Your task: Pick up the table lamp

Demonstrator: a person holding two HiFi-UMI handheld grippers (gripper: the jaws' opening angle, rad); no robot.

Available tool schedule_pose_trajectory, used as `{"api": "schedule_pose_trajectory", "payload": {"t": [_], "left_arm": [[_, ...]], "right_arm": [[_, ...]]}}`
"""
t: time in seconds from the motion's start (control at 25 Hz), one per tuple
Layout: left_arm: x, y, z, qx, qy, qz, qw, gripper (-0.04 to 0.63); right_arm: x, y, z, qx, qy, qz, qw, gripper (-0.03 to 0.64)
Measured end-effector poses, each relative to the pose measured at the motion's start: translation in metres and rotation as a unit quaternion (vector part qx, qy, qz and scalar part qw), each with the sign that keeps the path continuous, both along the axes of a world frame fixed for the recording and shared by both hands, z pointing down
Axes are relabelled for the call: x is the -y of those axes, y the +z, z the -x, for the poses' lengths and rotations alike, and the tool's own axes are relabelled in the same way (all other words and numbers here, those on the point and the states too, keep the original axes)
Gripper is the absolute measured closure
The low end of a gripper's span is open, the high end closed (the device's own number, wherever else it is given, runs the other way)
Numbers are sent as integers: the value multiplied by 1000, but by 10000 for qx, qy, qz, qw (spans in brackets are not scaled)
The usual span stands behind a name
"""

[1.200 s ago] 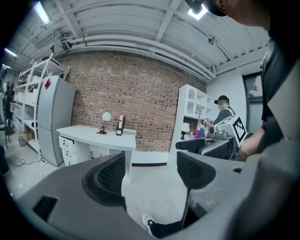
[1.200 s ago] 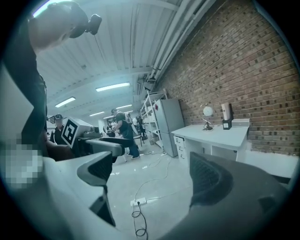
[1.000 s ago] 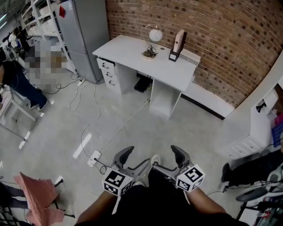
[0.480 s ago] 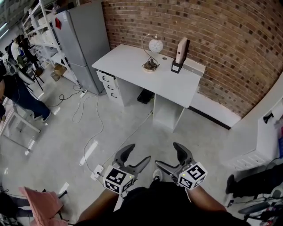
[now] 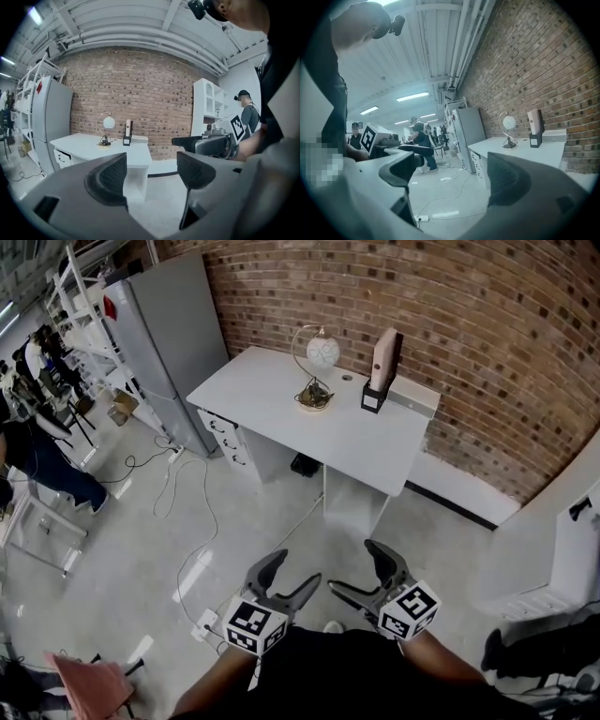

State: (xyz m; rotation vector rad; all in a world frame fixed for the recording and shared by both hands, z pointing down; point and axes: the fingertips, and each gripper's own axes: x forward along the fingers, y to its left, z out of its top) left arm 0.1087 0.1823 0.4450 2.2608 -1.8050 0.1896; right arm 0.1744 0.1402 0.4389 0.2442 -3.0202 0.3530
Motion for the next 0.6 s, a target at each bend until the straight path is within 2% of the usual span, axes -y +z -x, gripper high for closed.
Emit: {"api": "schedule_pose_trajectory", "payload": {"t": [0.24,0.6], "left_arm": [[29,8,2,46,-25,234,9997,264],[62,22,26,5,50,544,9985,264]], "right_arm": [[30,6,4,-15,-100,162,9998,126],[68,19,25,-3,11,403,9992,133]]}}
